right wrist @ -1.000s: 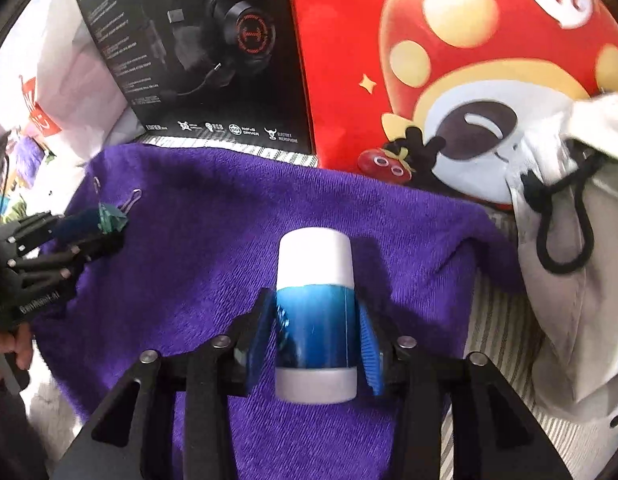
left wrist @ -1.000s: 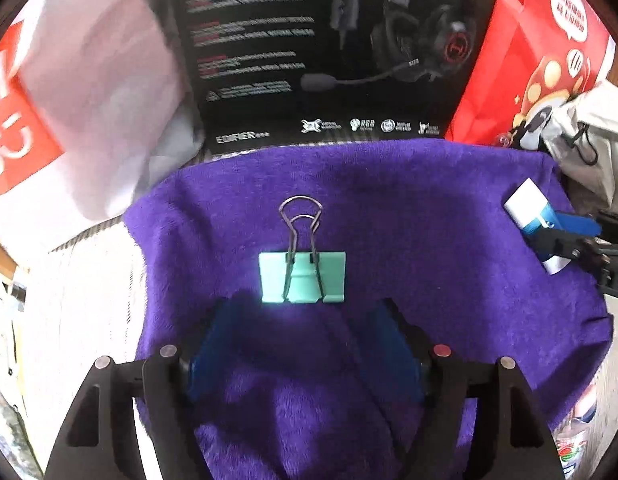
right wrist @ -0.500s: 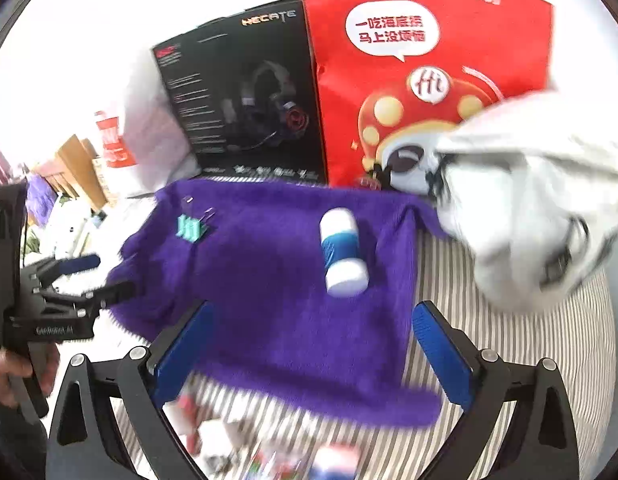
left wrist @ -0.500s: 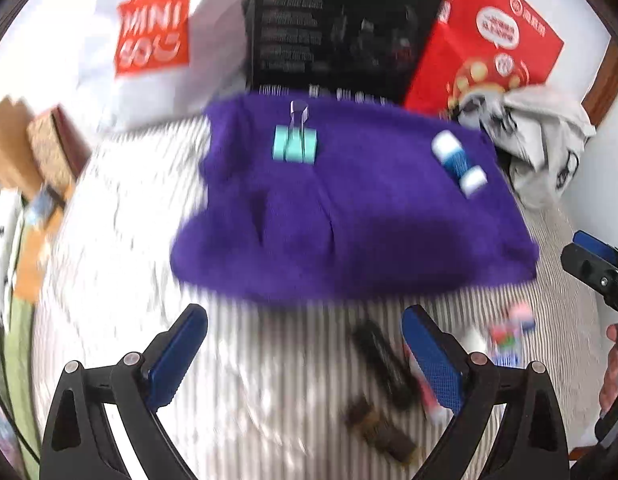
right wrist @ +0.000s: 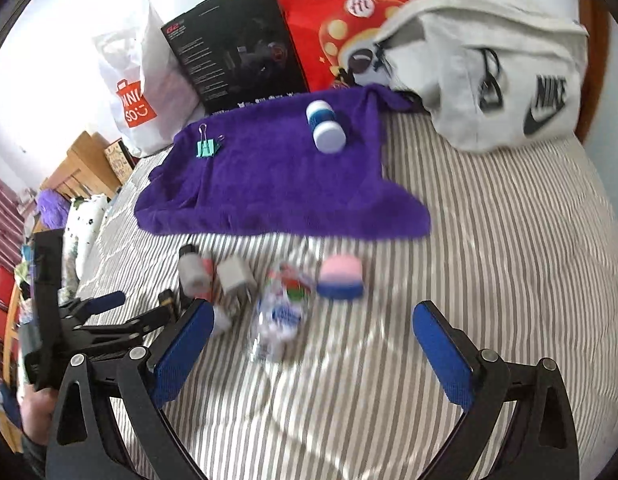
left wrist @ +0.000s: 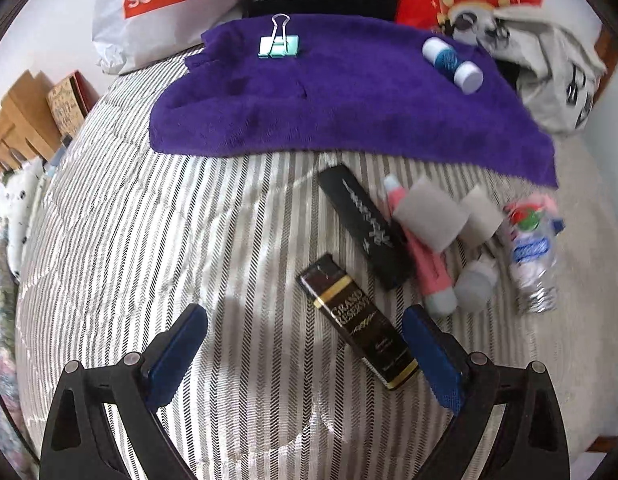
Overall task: Organize rigid objects
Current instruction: 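Grasp Grand Reserve box with left tool while right tool grasps pink-lidded jar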
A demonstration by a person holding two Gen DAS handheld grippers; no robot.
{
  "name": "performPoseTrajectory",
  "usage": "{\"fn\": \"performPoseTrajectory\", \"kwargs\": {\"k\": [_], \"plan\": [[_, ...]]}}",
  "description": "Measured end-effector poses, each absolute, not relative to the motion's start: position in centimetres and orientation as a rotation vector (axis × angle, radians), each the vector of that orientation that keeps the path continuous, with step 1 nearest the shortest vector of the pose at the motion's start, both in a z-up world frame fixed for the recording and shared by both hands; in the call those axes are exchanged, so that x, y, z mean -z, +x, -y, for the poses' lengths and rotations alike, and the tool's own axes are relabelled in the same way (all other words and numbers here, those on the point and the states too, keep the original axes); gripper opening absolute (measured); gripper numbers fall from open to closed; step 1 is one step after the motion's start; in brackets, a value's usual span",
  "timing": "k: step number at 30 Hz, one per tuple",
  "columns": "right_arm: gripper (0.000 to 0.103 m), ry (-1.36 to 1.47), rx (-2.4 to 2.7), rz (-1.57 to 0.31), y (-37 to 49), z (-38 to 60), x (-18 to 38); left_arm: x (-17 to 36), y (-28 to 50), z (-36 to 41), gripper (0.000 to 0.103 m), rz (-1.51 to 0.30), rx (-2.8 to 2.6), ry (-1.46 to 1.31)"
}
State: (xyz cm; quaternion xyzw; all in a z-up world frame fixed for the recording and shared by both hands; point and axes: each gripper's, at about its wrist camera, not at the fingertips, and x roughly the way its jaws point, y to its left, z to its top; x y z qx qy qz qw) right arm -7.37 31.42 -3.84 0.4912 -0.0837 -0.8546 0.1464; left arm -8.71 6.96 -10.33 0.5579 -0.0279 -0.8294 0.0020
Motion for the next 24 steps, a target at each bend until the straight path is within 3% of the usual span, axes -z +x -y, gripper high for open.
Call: {"fn": "performPoseTrajectory", "kwargs": {"k": [9, 11, 15, 17, 19, 20, 21, 24], "plan": [[0.099, 1.415, 2.469, 0.223, -5.2, -32.3, 4.9, 10.1, -7.7, -5.7, 0.098, 0.209, 2.588, 1.638], [0.099, 1.42, 2.464, 0.231, -5.2, -32.4, 5.4, 10.0, -7.5, -5.8, 0.089, 0.175, 2.622, 1.644], [0.099, 1.422, 2.506, 0.19, -5.9, -32.4, 6.4, 9.9, -7.3, -6.1, 0.059, 0.098, 2.719, 1.665], [0.099, 1.426, 2.526, 0.161, -6.5, -32.5, 6.9, 9.8, -7.2, -6.4, 0.051, 0.117, 2.754, 1.666], [0.099, 1.425, 2.536, 0.159, -7.4, -32.7, 7.5, 9.7, -7.0, -6.9, 0.035, 0.138, 2.793, 1.671], [0.099, 1.424, 2.538, 0.165, -7.8, -32.8, 7.8, 9.7, -6.9, -7.1, 0.034, 0.156, 2.795, 1.669], [0.098, 1.422, 2.542, 0.172, -8.2, -32.9, 8.1, 9.7, -6.9, -7.2, 0.026, 0.158, 2.806, 1.671], [0.096, 1.414, 2.575, 0.16, -9.5, -32.8, 8.9, 9.7, -6.9, -7.7, 0.023, 0.2, 2.82, 1.669]]}}
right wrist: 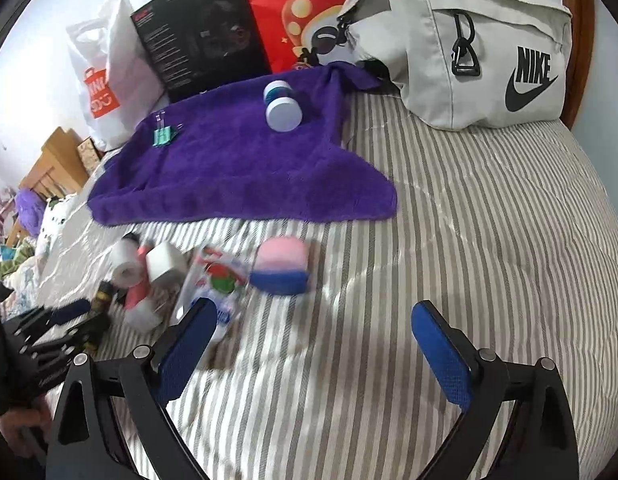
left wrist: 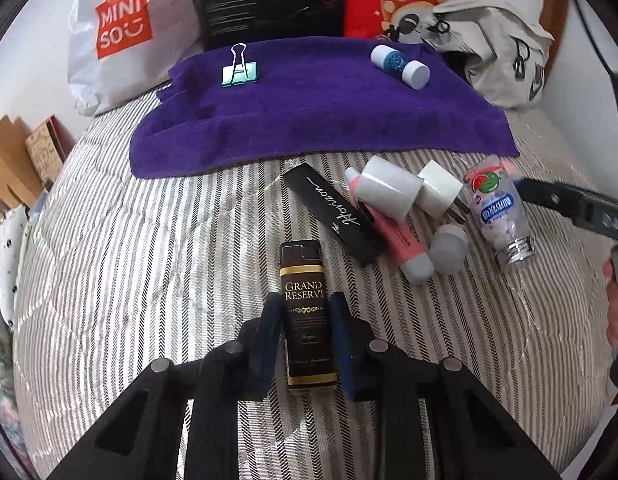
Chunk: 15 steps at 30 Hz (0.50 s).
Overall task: Organize rigid objects
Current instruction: 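Grasp Grand Reserve box with left tool while right tool grasps pink-lidded jar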
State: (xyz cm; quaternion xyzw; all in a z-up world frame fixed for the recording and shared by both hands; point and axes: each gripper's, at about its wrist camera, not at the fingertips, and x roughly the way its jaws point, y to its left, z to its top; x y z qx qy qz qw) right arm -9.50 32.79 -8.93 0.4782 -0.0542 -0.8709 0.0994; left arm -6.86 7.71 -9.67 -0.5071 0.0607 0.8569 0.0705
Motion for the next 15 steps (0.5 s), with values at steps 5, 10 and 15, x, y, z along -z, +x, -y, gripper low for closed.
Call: {"fn": "performPoseTrajectory", "kwargs": {"k": [5, 10, 15], "plan": [[0.09, 1.431, 2.605, 0.105, -10.8, -31.7, 9.9, 9.5, -7.0, -7.1, 0.023, -0.154, -2.561, -1.513], [0.079, 1.45, 2.65, -0.007, -11.6, -30.0, 11.0, 9.6, -7.0, -6.8, 0.023, -0.147, -2.561, -1.485], [0.062, 1.375, 2.699, -0.08, -11.2, -29.3, 11.1, 9.6, -7.2, -7.0, 0.023, -0.168, -2.559, -1.473]]}}
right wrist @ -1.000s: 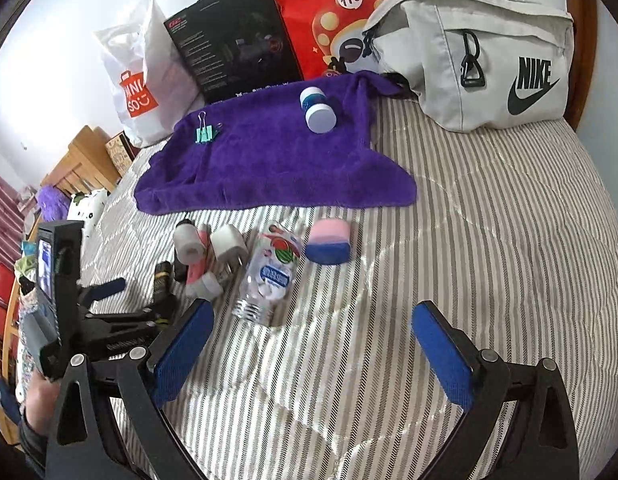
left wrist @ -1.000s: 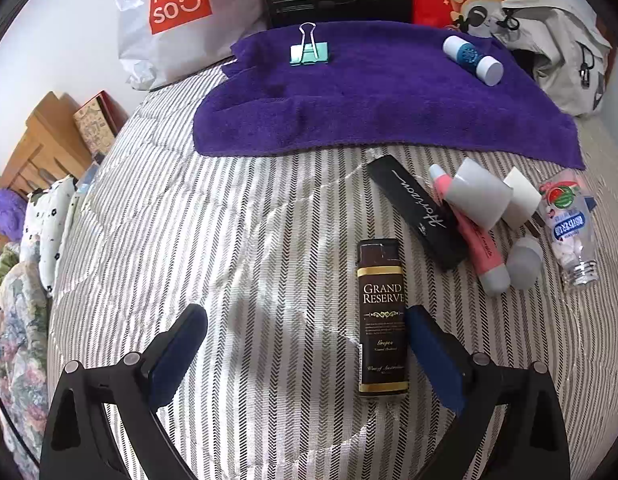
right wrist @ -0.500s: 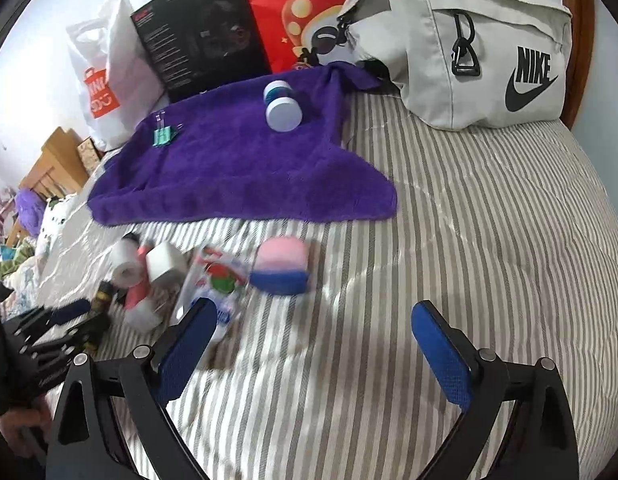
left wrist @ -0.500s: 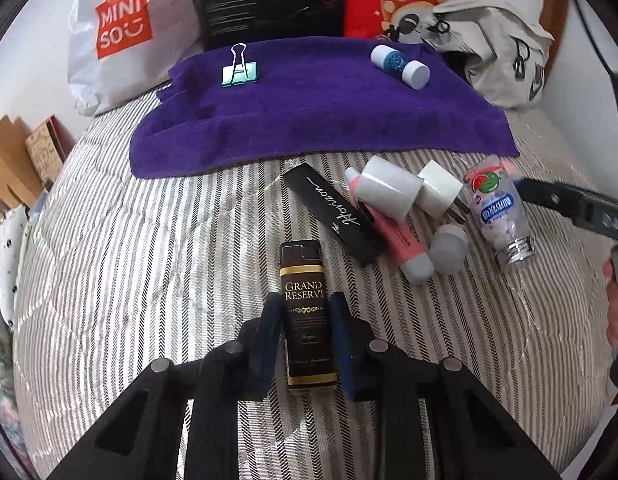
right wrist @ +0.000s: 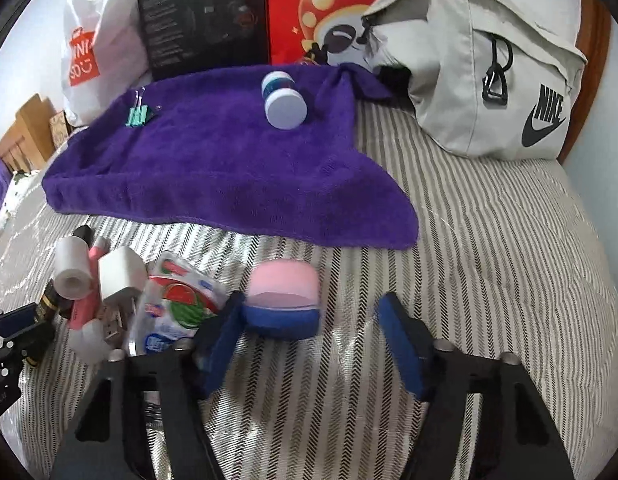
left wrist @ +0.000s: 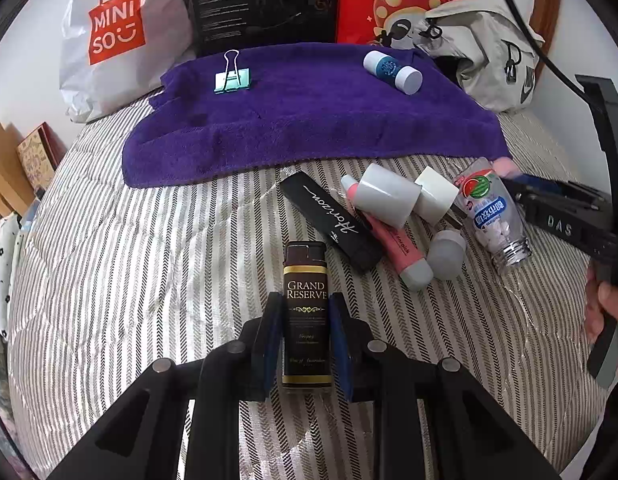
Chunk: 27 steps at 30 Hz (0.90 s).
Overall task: Organize rigid objects
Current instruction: 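Grasp Grand Reserve box with left tool while right tool grasps pink-lidded jar, then place pink-lidded jar by cylinder with right tool while left tool places box by clip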
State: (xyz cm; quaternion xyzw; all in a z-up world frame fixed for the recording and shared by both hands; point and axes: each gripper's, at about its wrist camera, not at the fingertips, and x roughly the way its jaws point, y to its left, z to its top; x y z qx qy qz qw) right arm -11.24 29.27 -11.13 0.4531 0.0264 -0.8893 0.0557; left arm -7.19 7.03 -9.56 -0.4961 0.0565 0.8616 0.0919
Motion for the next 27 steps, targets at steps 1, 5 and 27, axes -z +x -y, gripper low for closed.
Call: {"fn": "performPoseTrajectory", "kwargs": {"k": [1, 5, 27], "plan": [[0.057, 1.369, 2.699, -0.082, -11.2, -29.2, 11.1, 9.6, -7.2, -7.0, 0.023, -0.168, -2.557, -1.47], [0.037, 1.369, 2.706, -0.094, -11.4, -29.7, 10.9, 9.5, -7.4, -6.7, 0.023, -0.148, -2.543, -1.457], [0.037, 1.381, 2.653, 0.1, -9.8, -31.8, 7.4, 5.7, -10.7, -2.9, 0.022, 0.021, -2.558, -1.41]]}}
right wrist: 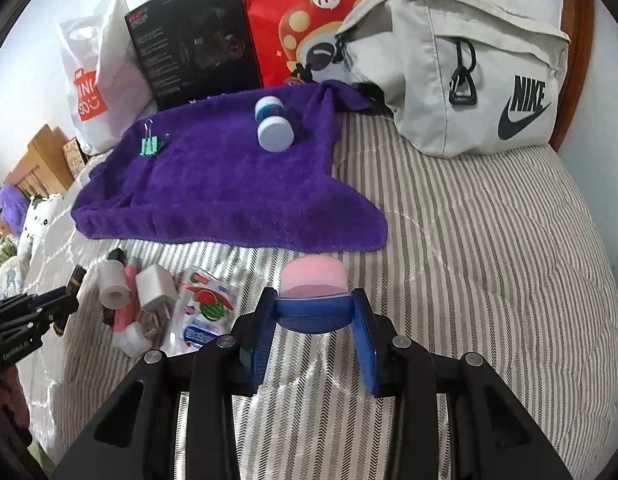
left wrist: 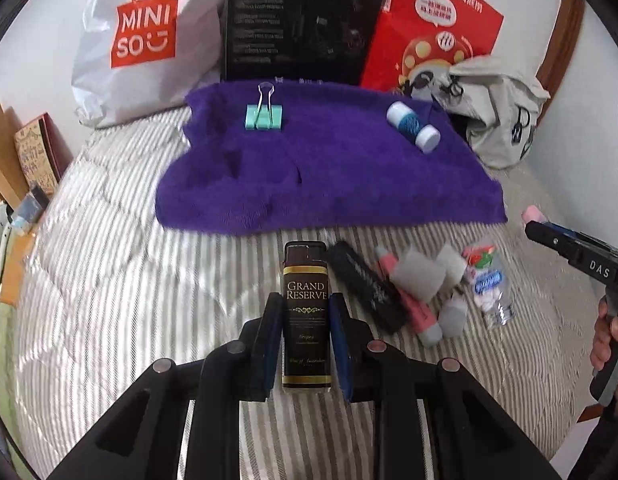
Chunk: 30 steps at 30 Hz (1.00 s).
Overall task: Organize rigid objects
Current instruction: 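Place pink-lidded jar by cylinder with right tool while left tool places box by clip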
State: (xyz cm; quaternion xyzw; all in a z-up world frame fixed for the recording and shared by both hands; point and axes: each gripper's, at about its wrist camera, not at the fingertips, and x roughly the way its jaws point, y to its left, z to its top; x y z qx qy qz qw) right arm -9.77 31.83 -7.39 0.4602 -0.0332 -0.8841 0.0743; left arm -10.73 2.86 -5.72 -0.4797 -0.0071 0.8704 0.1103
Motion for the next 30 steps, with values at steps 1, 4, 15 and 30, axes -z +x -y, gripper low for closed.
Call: {"fn": "performPoseTrajectory", "kwargs": {"k": [1, 4, 15, 30], "plan": [[0.037, 1.362, 2.653, 0.106, -9.7, -31.8, 7.0, 5.4, -11.1, -2.9, 0.022, 0.022, -2.559, -1.405], [0.037, 1.336, 2.639, 0.1, -10.1, -31.2, 5.9, 4.5, -12.3, -3.0, 0.022, 0.011, -2.57, -1.387], [0.037, 1.284, 2.625, 0.089, -14.2, -29.7, 4.0, 2.4, -16.4, -2.9, 0.022, -0.009, -2.613, -1.354], [0.037, 1.334, 2.583, 0.043, -20.1, -28.1, 5.2, 3.6, -23.6, -2.6, 0.022, 0.011, -2.609, -1.374]]}}
